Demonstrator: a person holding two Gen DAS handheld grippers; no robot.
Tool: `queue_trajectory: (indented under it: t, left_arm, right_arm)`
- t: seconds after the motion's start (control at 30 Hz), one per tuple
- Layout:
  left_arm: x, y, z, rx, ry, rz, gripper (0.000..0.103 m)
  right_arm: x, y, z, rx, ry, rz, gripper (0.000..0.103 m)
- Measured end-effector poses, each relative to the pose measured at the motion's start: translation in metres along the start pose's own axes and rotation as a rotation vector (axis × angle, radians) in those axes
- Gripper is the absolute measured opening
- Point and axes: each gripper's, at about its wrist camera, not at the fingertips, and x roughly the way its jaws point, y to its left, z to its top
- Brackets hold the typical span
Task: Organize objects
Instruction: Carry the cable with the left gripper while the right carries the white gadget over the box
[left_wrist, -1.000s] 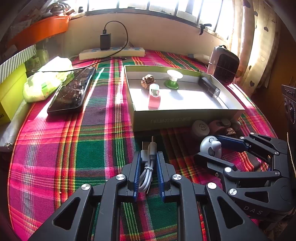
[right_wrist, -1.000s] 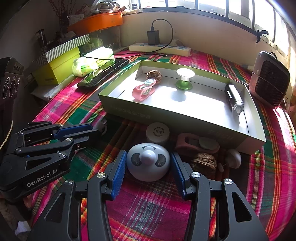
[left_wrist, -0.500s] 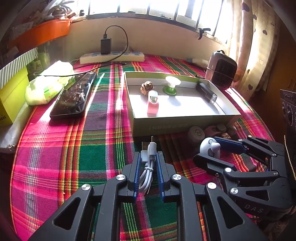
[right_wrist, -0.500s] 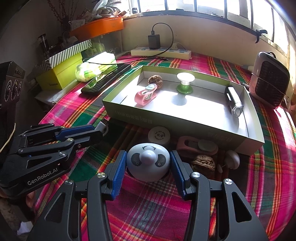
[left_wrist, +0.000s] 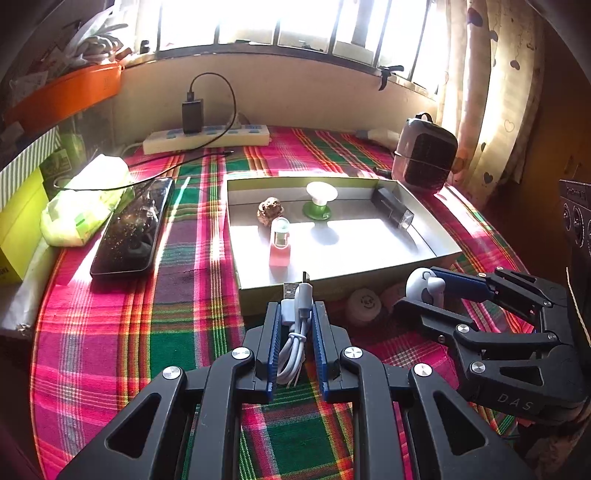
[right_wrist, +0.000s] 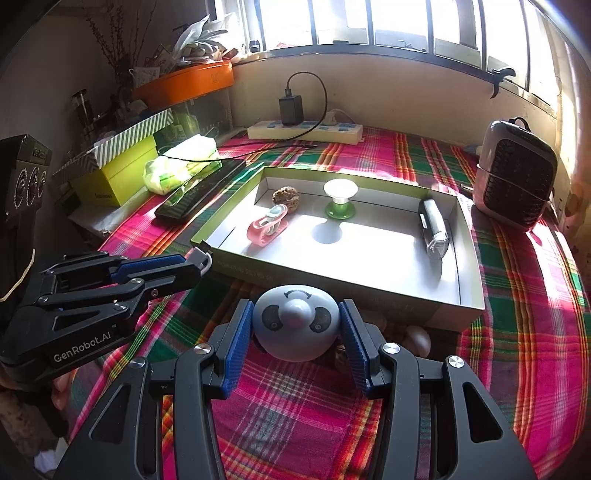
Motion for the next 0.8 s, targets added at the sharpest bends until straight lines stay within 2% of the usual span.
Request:
queue_trajectory:
  t: [0.43,0.8]
  left_arm:
    - [0.016,-0.017,0.024,0.017,-0.004,-0.03,0.015]
    - [0.036,-0.021,0.042,0.022,0.004,-0.035,0.015]
  right_arm:
    - [0.001,-0.027,0.021,0.022,-0.019,-0.026,0.049]
    - [0.017,-0.044,0.039,0.023,-0.007,-0.028,0.049]
